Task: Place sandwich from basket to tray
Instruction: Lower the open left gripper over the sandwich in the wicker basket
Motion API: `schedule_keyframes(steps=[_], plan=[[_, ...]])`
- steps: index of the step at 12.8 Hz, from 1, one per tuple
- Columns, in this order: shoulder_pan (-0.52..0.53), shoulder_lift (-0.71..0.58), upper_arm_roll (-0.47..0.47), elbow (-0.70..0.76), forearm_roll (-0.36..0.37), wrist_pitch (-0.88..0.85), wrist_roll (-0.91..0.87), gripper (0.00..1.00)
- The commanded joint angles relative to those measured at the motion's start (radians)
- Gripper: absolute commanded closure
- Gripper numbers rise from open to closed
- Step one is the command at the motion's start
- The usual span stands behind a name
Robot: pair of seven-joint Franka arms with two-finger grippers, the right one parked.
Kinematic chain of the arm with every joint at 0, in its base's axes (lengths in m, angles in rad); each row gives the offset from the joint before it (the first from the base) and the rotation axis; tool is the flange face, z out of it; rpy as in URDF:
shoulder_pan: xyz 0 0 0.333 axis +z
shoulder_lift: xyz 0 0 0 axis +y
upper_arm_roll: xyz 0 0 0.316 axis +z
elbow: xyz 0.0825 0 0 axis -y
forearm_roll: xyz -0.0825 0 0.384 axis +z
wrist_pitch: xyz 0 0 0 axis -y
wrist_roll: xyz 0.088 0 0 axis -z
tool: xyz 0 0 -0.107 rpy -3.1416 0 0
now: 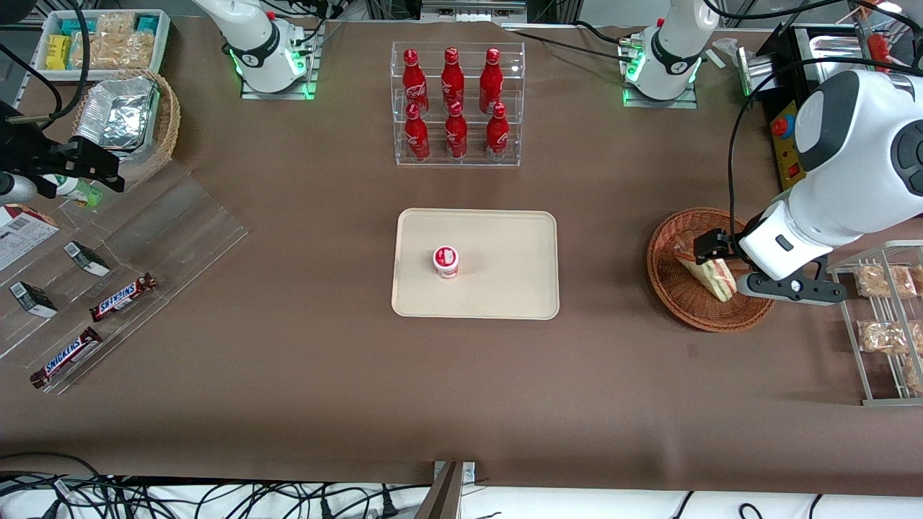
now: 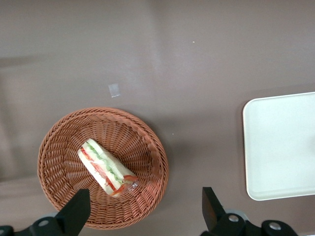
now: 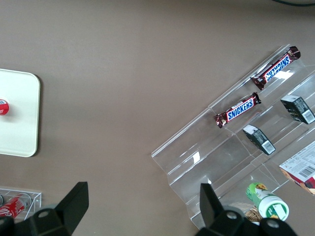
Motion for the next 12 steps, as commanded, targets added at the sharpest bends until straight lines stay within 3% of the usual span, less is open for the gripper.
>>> schedule_keyframes(steps=[1,4,6,9,12], plan=[[-0.012,0.019,-0.004,0.037,-0.011,-0.029,0.017,0.0],[0.005,0.022,0.017,0.034,-0.007,-0.074,-0.007,0.0],[0.012,0.039,0.054,0.031,0.044,-0.088,-0.12,0.0],[0.016,0.099,0.056,0.031,0.069,-0.069,-0.4,0.0],[0.019,0.151,0.057,-0.031,0.093,0.077,-0.668,0.0]])
